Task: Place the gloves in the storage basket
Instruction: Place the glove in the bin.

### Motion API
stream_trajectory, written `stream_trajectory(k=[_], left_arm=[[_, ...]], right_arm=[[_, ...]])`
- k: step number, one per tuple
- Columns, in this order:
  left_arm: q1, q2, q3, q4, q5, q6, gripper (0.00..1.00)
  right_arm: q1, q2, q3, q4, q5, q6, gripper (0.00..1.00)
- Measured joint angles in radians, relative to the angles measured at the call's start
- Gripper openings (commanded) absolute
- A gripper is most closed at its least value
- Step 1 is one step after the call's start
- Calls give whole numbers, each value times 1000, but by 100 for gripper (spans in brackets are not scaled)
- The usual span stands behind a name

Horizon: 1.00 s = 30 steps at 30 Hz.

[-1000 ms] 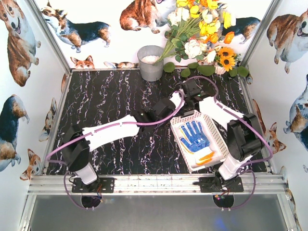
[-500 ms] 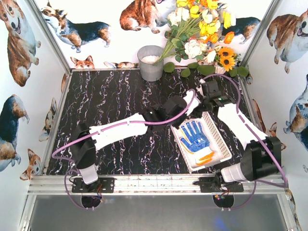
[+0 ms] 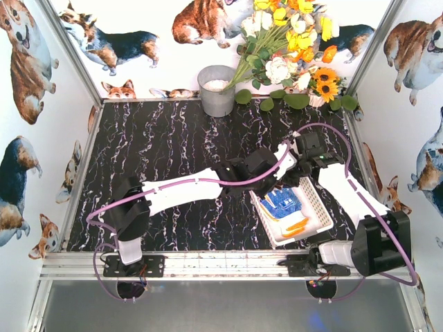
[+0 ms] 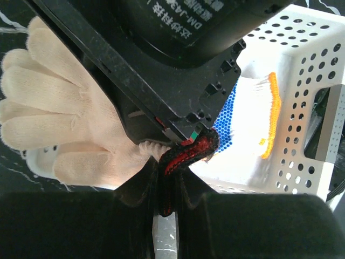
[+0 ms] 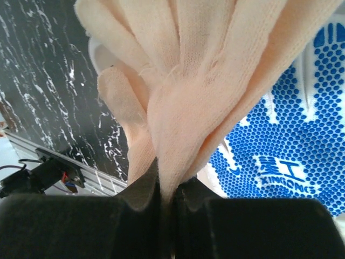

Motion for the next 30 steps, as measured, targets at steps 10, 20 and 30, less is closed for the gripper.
stream_trajectory(k=[10, 20, 30], left_arm=[[-10, 58, 0, 23, 79, -37, 0], [-23, 61, -7, 24, 119, -56, 0], [-36, 64, -30, 51, 142, -70, 0]], right_arm=[[-4, -9, -70, -3, 59, -40, 0], [-4, -58, -118, -8, 63, -33, 0], [-4, -94, -158, -27, 87, -5, 16]])
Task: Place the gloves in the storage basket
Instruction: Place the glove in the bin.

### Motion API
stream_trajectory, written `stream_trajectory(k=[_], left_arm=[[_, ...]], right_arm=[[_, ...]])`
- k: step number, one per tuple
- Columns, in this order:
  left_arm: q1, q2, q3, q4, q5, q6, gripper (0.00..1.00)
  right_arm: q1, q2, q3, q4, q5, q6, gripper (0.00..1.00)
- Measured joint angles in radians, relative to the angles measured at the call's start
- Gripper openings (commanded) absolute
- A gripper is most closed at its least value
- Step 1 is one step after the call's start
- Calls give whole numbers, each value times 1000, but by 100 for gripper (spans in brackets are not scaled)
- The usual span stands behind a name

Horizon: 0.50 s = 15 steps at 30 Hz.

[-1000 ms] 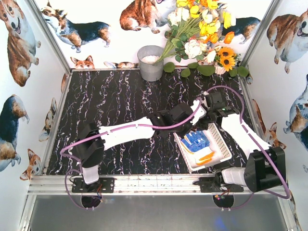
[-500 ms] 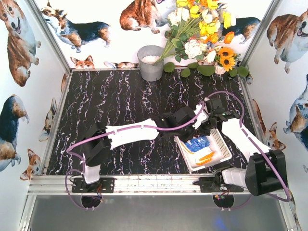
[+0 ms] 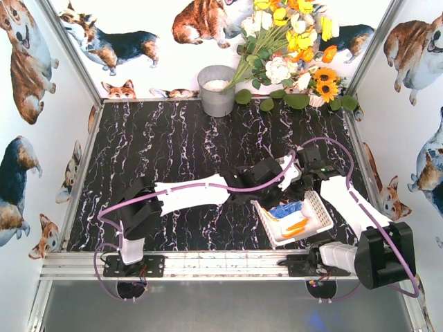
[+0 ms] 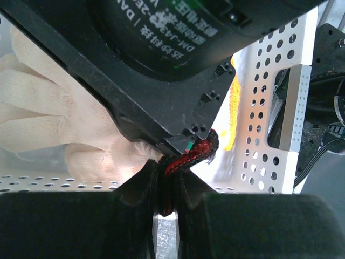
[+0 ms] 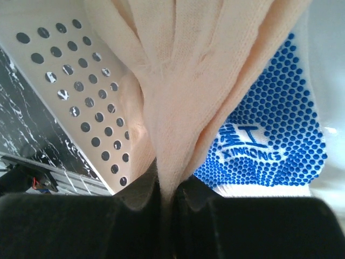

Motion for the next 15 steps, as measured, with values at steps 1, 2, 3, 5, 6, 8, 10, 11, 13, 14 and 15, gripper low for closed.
stream_trajectory(k=[1, 2, 3, 5, 6, 8, 10, 11, 13, 14, 15], left_arm=[[-1, 3, -2, 6, 3, 0, 0], [-1, 5, -4, 14, 7, 0, 0], [-1, 8, -6, 21, 11, 0, 0], [-2, 18, -8, 36, 18, 0, 0], [-3, 23, -9, 41, 19, 0, 0], [-5, 36, -9, 47, 22, 0, 0], [-7, 50, -10, 57, 24, -3, 0], [-7, 55, -10, 63, 26, -4, 0], [-7, 64, -10, 70, 29, -7, 0], [-7, 66, -10, 73, 31, -8, 0], [-7, 67, -10, 75, 32, -11, 0]], right_arm=[[0, 0, 0, -4, 8, 3, 24], [0, 0, -1, -7, 16, 7, 29], [0, 0, -1, -8, 24, 12, 32], [0, 0, -1, -9, 41, 18, 37], [0, -2, -1, -12, 53, 20, 39], [-2, -9, -1, -21, 76, 22, 41], [-4, -20, -1, -31, 100, 24, 43], [-5, -25, -1, -35, 111, 24, 43], [-5, -31, 0, -44, 130, 23, 44], [-6, -31, 0, -51, 138, 24, 45], [-7, -31, 0, -54, 143, 24, 45]])
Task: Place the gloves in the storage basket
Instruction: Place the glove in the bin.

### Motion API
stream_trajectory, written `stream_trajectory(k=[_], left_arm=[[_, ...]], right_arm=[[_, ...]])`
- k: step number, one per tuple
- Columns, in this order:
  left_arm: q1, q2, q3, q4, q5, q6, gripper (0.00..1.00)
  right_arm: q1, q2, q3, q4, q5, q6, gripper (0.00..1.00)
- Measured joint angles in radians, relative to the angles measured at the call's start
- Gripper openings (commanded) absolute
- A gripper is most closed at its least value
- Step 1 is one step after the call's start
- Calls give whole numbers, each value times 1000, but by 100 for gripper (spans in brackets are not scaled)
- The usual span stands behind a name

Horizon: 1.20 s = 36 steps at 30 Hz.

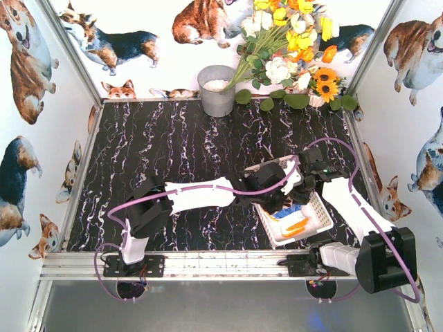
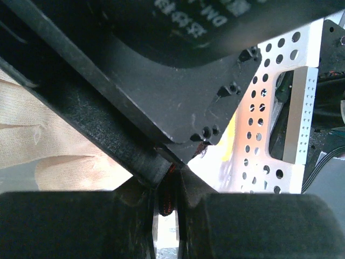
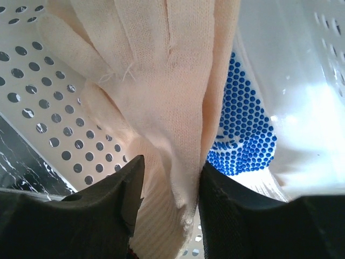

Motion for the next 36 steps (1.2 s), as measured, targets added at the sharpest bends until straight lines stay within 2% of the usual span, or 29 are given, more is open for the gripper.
stream_trajectory(k=[6, 16, 19, 25, 27, 30, 36], left_arm=[[0, 5, 0, 18, 1, -27, 0], [1, 44, 0, 98, -8, -91, 2], [0, 52, 0, 116, -7, -102, 15], [0, 55, -10, 169, -1, -117, 49], [0, 51, -23, 188, 5, -117, 56], [0, 24, -60, 220, 19, -107, 64], [0, -103, -145, 285, 50, -94, 67]], right_arm=[[0, 0, 3, -3, 22, 4, 42], [-5, -36, 3, -34, 109, 17, 48], [-6, -43, 6, -43, 140, 19, 50], [-3, -60, 21, -60, 155, 23, 54], [0, -74, 23, -63, 160, 24, 54], [9, -95, 27, -71, 158, 26, 55], [15, -144, 41, -91, 170, 30, 56]])
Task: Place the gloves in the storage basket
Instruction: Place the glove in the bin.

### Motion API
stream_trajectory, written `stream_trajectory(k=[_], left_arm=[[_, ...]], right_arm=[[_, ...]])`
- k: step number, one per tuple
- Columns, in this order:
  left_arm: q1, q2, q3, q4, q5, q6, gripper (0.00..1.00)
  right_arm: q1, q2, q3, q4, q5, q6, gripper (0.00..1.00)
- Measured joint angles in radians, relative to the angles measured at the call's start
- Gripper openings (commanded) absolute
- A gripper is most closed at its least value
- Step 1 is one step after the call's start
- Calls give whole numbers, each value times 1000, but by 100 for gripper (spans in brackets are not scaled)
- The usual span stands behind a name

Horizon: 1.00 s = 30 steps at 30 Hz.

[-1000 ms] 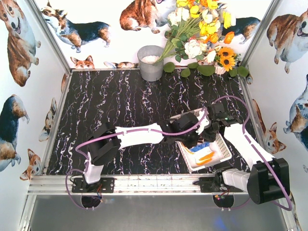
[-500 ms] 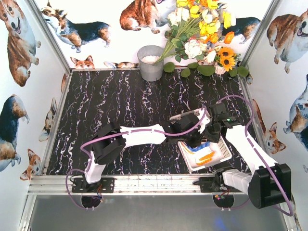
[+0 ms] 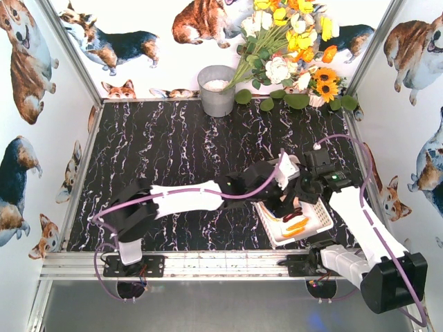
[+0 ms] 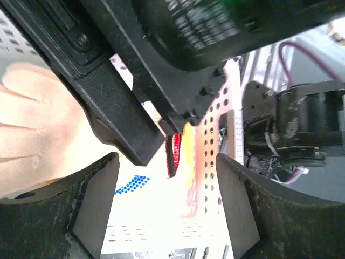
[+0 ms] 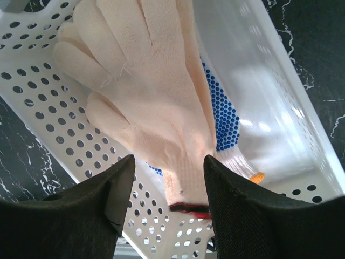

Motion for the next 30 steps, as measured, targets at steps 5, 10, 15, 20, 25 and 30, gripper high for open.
stream_trajectory(k=[5, 10, 15, 20, 25, 30], left_arm=[[1, -134, -76, 45, -6, 10, 67], [22, -277, -206, 55, -70, 9, 67], [101, -368, -303, 37, -145, -9, 67], [161, -400, -354, 18, -196, -26, 67], [194, -408, -373, 7, -205, -36, 67], [237, -423, -396, -6, -211, -47, 67]], right_arm=[[0, -10, 35, -28, 23, 0, 56], [0, -10, 80, -67, 47, -3, 53], [0, -2, 87, -105, 61, -4, 41], [0, 6, 85, -166, 61, 0, 30], [0, 3, 40, -182, 25, 20, 24], [0, 26, -14, -201, 6, 47, 22]])
